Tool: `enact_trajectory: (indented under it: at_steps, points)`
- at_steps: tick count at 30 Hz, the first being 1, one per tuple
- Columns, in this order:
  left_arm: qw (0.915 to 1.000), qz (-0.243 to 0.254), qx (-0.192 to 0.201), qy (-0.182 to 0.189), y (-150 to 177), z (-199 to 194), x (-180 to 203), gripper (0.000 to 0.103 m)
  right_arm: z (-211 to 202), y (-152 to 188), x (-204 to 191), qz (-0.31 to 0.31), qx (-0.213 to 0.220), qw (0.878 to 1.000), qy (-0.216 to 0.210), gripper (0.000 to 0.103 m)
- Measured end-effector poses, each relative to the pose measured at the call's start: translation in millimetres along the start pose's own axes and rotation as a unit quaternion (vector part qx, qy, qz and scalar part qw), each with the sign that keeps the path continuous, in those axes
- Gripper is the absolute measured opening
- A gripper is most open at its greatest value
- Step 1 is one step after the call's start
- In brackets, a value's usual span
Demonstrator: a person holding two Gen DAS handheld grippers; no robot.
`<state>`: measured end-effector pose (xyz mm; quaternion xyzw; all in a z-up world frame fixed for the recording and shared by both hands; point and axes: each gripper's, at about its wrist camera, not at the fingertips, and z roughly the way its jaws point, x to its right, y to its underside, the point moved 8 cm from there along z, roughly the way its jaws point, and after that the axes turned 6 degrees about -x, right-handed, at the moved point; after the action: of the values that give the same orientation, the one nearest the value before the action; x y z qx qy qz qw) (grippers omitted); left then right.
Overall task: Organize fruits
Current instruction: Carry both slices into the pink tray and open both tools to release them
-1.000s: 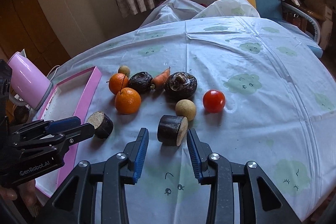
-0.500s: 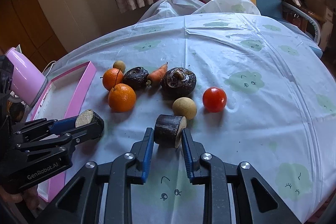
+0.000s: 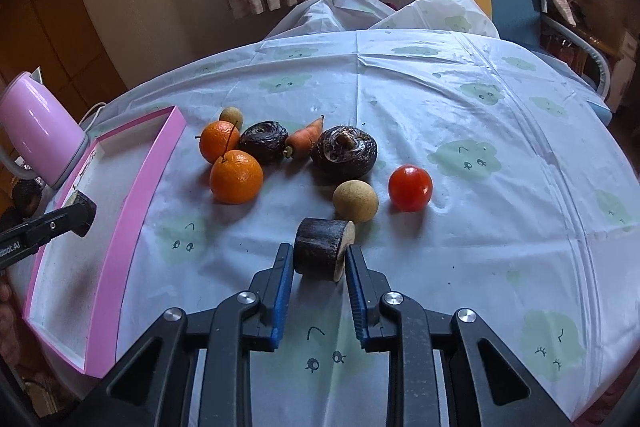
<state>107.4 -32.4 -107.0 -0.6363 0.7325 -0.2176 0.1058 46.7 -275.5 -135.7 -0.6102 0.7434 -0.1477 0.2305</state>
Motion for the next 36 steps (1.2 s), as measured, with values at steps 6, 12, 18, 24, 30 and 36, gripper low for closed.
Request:
enact_trajectory:
  at_steps: [6, 12, 18, 24, 30, 36]
  points:
    - [0.9992, -0.031, 0.006, -0.024, 11, -2, -30, 0.036, -3, 5, -6, -0.015, -0.001, 1.0, 0.009, 0.026]
    - [0.9988, -0.04, 0.009, -0.027, 19, -6, -36, 0.036, -8, 6, -15, -0.027, 0.001, 1.0, 0.008, 0.026]
    - [0.9985, -0.045, 0.01, -0.028, 23, -10, -39, 0.036, -13, 5, -29, -0.046, 0.004, 0.999, 0.002, 0.026]
    - [0.9978, -0.05, 0.021, -0.039, 23, -15, -45, 0.036, -19, 4, -54, -0.071, 0.0, 0.997, -0.029, 0.026]
    - [0.9971, -0.051, 0.04, -0.041, 20, -28, -48, 0.036, -27, 3, -94, -0.113, 0.003, 0.991, -0.068, 0.026]
    - [0.9968, -0.054, 0.046, -0.037, 22, -36, -52, 0.037, -30, 2, -135, -0.158, 0.001, 0.982, -0.099, 0.026]
